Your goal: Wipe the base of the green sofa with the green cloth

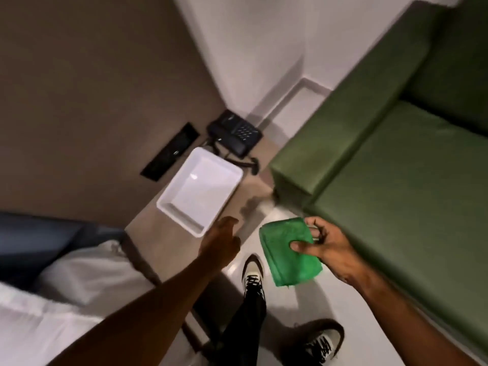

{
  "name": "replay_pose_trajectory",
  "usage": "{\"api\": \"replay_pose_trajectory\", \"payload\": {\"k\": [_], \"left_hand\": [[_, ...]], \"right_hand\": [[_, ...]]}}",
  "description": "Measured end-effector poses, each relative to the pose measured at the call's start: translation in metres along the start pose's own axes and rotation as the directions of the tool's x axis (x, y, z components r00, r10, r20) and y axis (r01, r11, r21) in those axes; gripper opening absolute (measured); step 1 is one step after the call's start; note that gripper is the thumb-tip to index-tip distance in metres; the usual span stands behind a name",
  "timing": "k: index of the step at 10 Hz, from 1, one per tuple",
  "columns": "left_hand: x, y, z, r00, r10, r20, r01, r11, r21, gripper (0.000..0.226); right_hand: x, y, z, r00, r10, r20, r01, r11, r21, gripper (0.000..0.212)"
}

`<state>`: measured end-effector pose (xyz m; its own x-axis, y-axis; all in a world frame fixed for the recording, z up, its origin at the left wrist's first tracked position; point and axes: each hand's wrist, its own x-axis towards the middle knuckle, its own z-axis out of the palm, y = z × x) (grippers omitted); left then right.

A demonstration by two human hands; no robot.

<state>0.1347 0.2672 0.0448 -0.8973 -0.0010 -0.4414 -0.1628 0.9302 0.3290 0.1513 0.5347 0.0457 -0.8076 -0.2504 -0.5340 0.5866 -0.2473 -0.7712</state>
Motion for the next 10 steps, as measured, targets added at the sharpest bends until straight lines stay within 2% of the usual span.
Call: {"api": "replay_pose_trajectory", "payload": {"k": [1,2,3,5,6,7,8,9,10], "left_hand": [[0.018,-0.055,-0.037,0.995,-0.049,-0.091,0.053,0.998,0.043,0.055],[0.035,-0.106,-0.064,0.976,-0.147,-0.162,0.149,0.989,-0.003,0.057],[0.044,-0.145,-0.077,0.961,-0.201,-0.191,0.201,0.979,-0.020,0.057],[0.060,-0.229,-0.074,0.941,-0.294,-0.168,0.283,0.955,-0.088,0.058],[0.072,-0.259,-0.066,0.935,-0.328,-0.136,0.308,0.940,-0.149,0.059],[0.083,-0.281,-0.056,0.936,-0.319,-0.148,0.291,0.939,-0.186,0.059],[0.092,-0.290,-0.053,0.944,-0.289,-0.159,0.256,0.946,-0.197,0.058],[0.098,-0.284,-0.061,0.947,-0.239,-0.214,0.193,0.957,-0.214,0.057],[0.096,-0.263,-0.083,0.952,-0.192,-0.239,0.141,0.966,-0.215,0.056]], "right_hand": [[0.063,-0.005,0.071,1.000,0.019,0.022,-0.018,0.999,-0.047,0.038],[0.125,0.000,0.133,1.000,0.024,-0.014,-0.025,0.992,-0.127,0.032],[0.177,0.008,0.175,0.997,0.027,-0.067,-0.039,0.983,-0.178,0.038],[0.283,0.045,0.241,0.992,0.033,-0.122,-0.079,0.916,-0.393,0.033],[0.330,0.071,0.253,0.988,0.077,-0.133,-0.137,0.837,-0.530,0.029],[0.363,0.094,0.254,0.986,0.086,-0.142,-0.163,0.675,-0.720,0.035],[0.365,0.097,0.258,0.993,0.029,-0.112,-0.114,0.433,-0.894,0.041],[0.350,0.077,0.265,0.994,-0.098,-0.044,-0.017,0.261,-0.965,0.046],[0.322,0.049,0.271,0.954,-0.274,-0.121,0.038,0.511,-0.859,0.033]]}}
